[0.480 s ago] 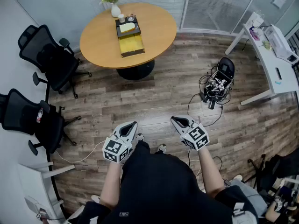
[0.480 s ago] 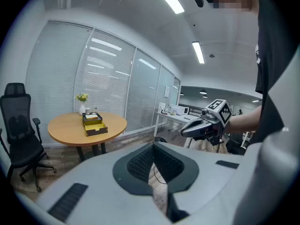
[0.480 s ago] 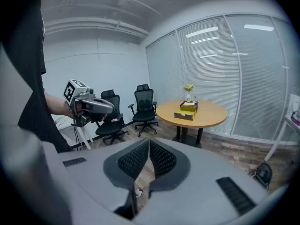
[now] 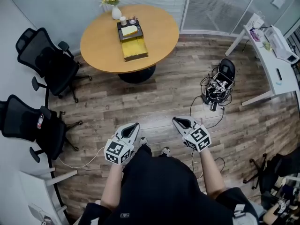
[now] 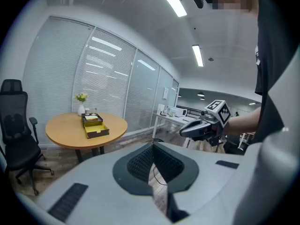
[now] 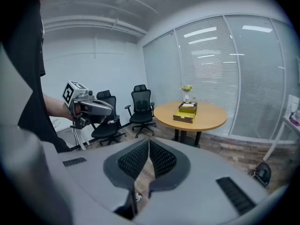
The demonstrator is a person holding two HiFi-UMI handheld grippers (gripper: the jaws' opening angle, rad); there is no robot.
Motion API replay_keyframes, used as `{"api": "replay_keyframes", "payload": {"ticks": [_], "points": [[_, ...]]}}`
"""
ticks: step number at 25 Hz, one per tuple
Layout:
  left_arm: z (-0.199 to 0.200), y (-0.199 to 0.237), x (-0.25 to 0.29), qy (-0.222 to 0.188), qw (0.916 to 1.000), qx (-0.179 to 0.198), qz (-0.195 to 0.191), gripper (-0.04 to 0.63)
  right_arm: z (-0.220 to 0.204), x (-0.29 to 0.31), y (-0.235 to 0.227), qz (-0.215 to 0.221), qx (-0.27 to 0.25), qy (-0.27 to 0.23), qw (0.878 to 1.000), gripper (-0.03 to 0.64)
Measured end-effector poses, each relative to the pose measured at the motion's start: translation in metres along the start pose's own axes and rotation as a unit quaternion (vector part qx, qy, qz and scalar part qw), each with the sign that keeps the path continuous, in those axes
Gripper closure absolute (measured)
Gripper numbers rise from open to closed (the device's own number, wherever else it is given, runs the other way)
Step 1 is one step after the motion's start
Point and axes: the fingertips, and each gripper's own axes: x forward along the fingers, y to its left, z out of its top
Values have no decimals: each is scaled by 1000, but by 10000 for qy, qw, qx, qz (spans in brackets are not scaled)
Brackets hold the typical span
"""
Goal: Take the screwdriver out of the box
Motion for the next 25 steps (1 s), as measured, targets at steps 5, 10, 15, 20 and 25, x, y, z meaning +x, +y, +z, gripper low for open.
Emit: {"api": "replay_keyframes", "payload": {"ticks": [5, 10, 15, 20, 25], "points": [[2, 28, -2, 0, 9999, -19, -159, 591, 14, 25, 2, -121, 49, -78, 9999, 609], [4, 59, -5, 10, 9992, 15, -392, 591, 21, 51, 7, -318, -36, -24, 9995, 609], [7, 100, -7, 10, 9987, 19, -518, 591, 24, 75, 7, -569, 109, -7, 9983, 608], [15, 126, -5, -41, 9990, -55, -440, 591, 23, 92, 8, -396, 174, 105, 9990, 609], [20, 143, 6, 42, 9996, -106, -273, 591, 40, 113, -5, 103, 271, 76, 9995, 610]]}}
